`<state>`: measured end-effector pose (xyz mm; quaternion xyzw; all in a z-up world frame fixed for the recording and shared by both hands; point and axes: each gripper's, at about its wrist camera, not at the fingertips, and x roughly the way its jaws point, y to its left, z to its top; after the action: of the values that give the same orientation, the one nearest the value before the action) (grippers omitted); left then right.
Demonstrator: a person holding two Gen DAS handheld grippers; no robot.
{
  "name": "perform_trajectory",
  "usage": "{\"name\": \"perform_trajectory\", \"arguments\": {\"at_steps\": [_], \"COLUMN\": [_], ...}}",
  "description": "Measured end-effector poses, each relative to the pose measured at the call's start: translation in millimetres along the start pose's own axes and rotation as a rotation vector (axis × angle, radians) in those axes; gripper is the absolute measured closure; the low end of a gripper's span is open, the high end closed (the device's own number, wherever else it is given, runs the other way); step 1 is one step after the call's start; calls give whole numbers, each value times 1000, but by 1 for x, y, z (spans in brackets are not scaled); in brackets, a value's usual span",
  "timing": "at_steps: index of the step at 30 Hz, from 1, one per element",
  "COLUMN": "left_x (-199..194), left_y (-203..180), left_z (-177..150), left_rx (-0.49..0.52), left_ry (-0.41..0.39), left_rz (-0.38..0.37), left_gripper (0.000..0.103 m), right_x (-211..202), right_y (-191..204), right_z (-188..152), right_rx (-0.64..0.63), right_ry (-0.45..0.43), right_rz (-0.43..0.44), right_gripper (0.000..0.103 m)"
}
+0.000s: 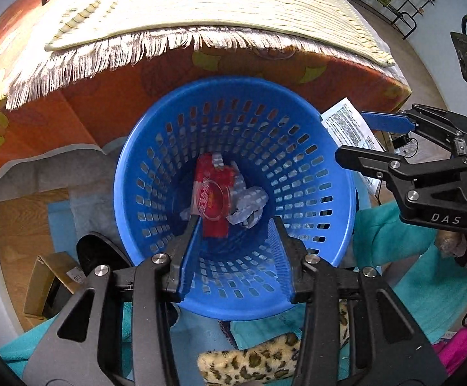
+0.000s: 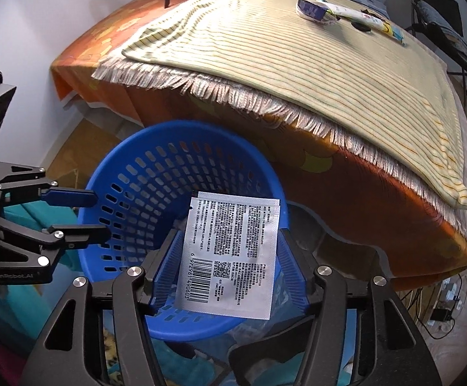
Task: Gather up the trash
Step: 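Open both grippers to drop the red box and label into the basket, then move both tools back over the blanket toward the blue snack wrapper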
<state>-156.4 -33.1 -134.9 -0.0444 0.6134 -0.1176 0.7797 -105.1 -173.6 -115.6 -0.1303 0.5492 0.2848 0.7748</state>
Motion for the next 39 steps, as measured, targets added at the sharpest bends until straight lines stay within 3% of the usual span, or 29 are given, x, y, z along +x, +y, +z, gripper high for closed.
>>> {"name": "perform_trajectory", "arguments": {"at_steps": [19, 27, 32, 39], "left_x": [-37, -63, -71, -64], "left_y": [12, 18, 19, 20], "left_z": [52, 101, 136, 179], "left_rx": [27, 36, 44, 53], "left_ry": [-89, -184, -232, -254], "left_rz": [32, 44, 50, 66], "left_gripper": [60, 60, 60, 60], "right_x": [-13, -32, -46, -58], "right_y": [-12, -29, -56, -93], "right_z": [17, 42, 63, 98], "right_rx": [37, 30, 57, 72], "right_ry": [-43, -107, -191, -260], "right_rz": [62, 22, -24, -80], "right_gripper": [39, 39, 39, 39]}}
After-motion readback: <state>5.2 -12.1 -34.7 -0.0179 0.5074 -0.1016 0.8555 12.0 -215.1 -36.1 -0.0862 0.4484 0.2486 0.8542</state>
